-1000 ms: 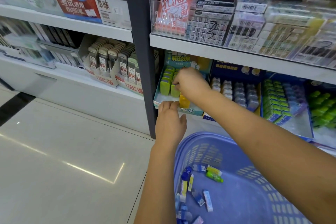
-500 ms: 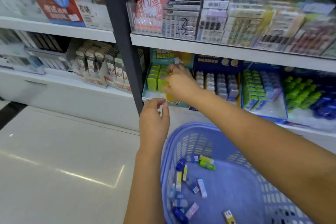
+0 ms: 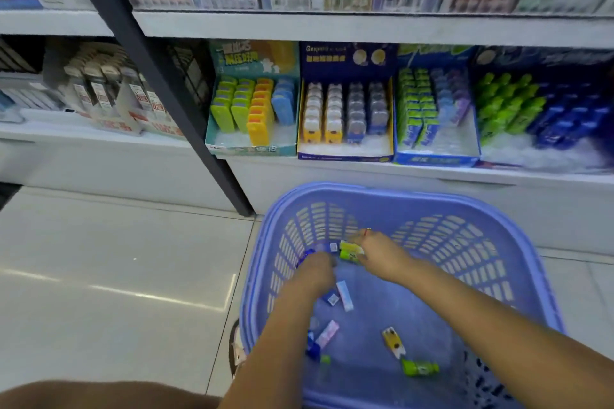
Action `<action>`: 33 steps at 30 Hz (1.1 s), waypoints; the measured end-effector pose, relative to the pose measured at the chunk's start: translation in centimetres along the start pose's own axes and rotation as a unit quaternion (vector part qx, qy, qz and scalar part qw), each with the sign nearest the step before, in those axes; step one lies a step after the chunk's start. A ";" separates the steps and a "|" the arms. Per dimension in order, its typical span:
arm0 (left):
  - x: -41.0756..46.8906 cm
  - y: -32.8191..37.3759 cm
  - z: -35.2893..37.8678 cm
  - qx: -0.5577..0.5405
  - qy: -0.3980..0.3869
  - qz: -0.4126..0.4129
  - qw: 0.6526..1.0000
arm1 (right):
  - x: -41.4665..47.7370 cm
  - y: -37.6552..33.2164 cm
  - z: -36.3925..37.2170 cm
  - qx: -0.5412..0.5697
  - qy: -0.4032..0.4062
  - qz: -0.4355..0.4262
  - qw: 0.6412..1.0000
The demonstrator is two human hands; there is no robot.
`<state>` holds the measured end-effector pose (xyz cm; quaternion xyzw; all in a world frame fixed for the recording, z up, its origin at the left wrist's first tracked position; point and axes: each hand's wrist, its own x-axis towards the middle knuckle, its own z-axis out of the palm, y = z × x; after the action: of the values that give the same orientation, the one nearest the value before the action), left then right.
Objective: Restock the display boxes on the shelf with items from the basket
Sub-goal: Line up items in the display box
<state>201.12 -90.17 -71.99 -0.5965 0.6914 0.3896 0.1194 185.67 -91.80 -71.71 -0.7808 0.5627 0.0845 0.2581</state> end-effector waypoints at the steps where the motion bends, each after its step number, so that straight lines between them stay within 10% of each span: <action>1: 0.4 -0.2 1.4 0.013 -0.026 -0.004 1.000 | 0.4 0.3 1.1 0.002 -0.007 -0.007 1.000; 11: 2.9 -1.2 7.5 0.113 -0.003 -0.031 0.993 | 5.9 0.7 6.6 -0.064 -0.036 -0.111 0.991; 33: 3.6 -1.8 9.0 0.199 -0.056 -0.091 0.974 | 6.8 -0.3 9.7 -0.151 -0.072 -0.054 0.984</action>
<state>199.17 -86.69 -80.97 -0.5986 0.6901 0.2642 0.3093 189.87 -92.57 -82.72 -0.8318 0.4805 0.2105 0.1817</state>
